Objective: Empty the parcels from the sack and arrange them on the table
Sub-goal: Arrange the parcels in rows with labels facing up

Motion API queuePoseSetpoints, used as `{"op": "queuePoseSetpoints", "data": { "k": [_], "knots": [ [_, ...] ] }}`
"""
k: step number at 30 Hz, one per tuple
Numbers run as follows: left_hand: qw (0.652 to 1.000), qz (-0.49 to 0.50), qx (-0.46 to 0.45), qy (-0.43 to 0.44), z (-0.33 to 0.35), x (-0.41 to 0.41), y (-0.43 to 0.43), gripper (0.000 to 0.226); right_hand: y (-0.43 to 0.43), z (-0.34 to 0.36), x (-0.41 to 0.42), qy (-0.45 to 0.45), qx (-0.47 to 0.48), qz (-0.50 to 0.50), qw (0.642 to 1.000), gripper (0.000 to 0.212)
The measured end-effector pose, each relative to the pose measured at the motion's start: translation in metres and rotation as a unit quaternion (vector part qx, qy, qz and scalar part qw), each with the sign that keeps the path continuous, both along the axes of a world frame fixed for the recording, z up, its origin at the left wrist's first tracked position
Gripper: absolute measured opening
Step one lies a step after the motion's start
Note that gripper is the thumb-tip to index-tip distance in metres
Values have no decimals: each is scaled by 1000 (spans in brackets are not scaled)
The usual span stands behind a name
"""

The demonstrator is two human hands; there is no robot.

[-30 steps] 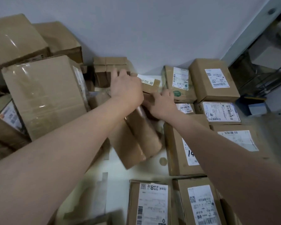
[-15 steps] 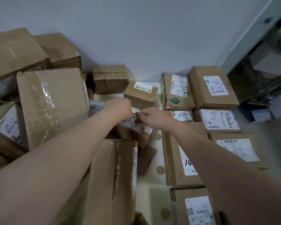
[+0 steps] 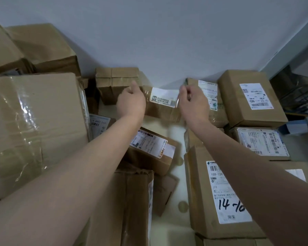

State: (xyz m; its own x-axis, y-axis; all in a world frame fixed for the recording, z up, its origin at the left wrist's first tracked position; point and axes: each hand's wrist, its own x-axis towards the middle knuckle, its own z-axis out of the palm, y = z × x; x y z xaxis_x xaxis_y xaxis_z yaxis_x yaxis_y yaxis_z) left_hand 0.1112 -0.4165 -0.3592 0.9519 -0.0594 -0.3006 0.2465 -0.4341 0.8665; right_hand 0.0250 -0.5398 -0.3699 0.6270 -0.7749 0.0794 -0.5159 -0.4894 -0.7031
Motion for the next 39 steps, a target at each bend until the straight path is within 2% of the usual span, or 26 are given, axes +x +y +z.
{"op": "queuePoseSetpoints", "data": {
  "k": [2, 5, 8, 10, 12, 15, 18, 21, 24, 25, 28, 32, 37, 39],
  "knots": [
    [1000, 16, 12, 20, -4, -10, 1, 55, 0, 0, -6, -23, -34, 7, 999, 21],
    [995, -1, 35, 96, -20, -25, 3, 56, -2, -19, -9, 59, -57, 84, 993, 14],
    [996, -15, 60, 67, -26, -23, 4, 38, 0, -29, -12, 106, -80, 113, 985, 22],
    [997, -34, 37, 52, -25, -17, 2, 48, 3, -26, -14, 102, -91, 74, 988, 28],
    [996, -63, 5, 63, -23, -13, -1, 63, 5, -22, -11, 103, -66, 24, 992, 33],
    [988, -125, -24, 92, -26, -15, -9, 66, 7, -17, 1, 111, -9, 53, 992, 39],
    [986, -149, 39, 66, -25, -30, -14, 54, 6, -14, 10, 117, -20, 102, 988, 38],
    [983, -150, 99, 44, -22, -28, -9, 56, 7, -19, 11, 119, -59, 115, 984, 38],
    [977, -135, 166, -6, -14, -11, -3, 54, 16, -24, 16, 203, -77, 132, 967, 70],
    [974, -125, 187, -33, -10, -6, -2, 52, 20, -25, 20, 232, -95, 134, 959, 74],
    [961, -113, 226, -110, -1, 6, 3, 48, 30, -26, 31, 265, -176, 134, 939, 58],
    [917, -165, 293, -212, -3, 22, 2, 57, 27, -20, 28, 262, -241, 148, 923, 50],
    [883, -249, 374, -134, -19, 40, -7, 83, 5, -12, 18, 306, -292, 101, 901, 39],
    [873, -264, 382, -146, -22, 35, -4, 85, 4, -18, 17, 297, -288, 114, 903, 40]
  ]
}}
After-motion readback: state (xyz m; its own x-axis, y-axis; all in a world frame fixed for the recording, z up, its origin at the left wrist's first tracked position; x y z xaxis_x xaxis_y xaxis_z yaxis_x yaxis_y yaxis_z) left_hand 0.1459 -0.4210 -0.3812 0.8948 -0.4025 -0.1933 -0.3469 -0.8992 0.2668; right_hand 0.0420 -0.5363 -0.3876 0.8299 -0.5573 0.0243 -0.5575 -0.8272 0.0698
